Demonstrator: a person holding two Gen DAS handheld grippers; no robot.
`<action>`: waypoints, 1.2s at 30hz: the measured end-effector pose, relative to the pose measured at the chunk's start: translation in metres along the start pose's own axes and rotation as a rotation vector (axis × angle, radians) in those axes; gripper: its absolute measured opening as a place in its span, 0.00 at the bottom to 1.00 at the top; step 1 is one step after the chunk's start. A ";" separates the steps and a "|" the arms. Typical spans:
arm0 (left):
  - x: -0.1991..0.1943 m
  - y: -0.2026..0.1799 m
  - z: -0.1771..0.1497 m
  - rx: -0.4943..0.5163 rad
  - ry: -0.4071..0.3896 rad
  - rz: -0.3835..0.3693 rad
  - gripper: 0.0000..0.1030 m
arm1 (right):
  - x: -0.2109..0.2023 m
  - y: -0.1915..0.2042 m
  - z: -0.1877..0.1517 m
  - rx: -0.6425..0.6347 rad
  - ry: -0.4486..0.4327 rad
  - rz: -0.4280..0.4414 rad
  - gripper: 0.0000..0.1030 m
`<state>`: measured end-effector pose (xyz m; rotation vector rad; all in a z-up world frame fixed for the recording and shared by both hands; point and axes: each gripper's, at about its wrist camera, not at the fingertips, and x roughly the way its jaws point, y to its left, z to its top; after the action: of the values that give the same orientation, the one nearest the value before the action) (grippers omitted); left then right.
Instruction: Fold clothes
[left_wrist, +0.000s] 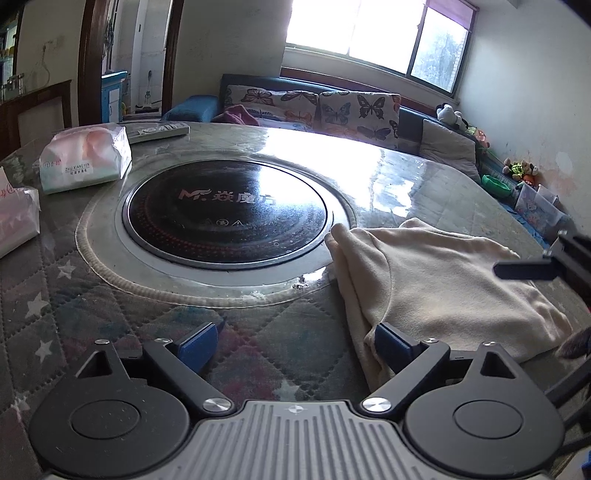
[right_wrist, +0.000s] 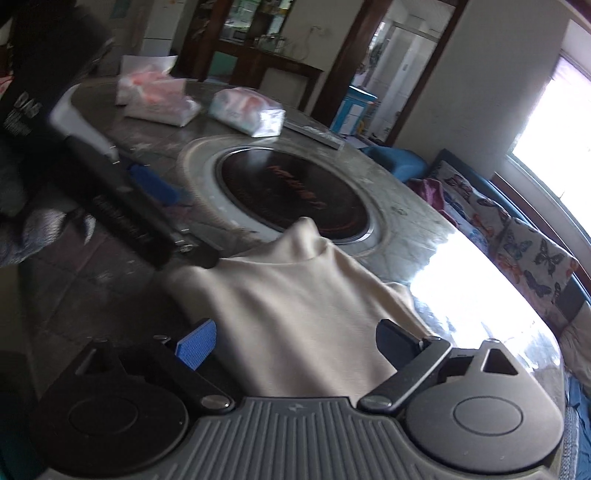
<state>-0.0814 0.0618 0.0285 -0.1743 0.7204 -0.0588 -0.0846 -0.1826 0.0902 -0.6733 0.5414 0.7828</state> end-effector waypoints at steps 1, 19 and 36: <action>-0.001 0.001 0.000 -0.003 -0.001 -0.001 0.89 | 0.000 0.003 0.000 -0.005 0.001 0.008 0.89; -0.006 0.035 0.017 -0.196 -0.013 -0.084 0.53 | 0.005 0.050 0.015 -0.175 0.004 0.072 0.50; 0.019 0.040 0.023 -0.523 0.080 -0.298 0.62 | 0.001 0.035 0.025 -0.075 -0.044 0.102 0.08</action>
<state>-0.0520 0.1020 0.0258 -0.7831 0.7745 -0.1615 -0.1066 -0.1453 0.0944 -0.7000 0.5115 0.9153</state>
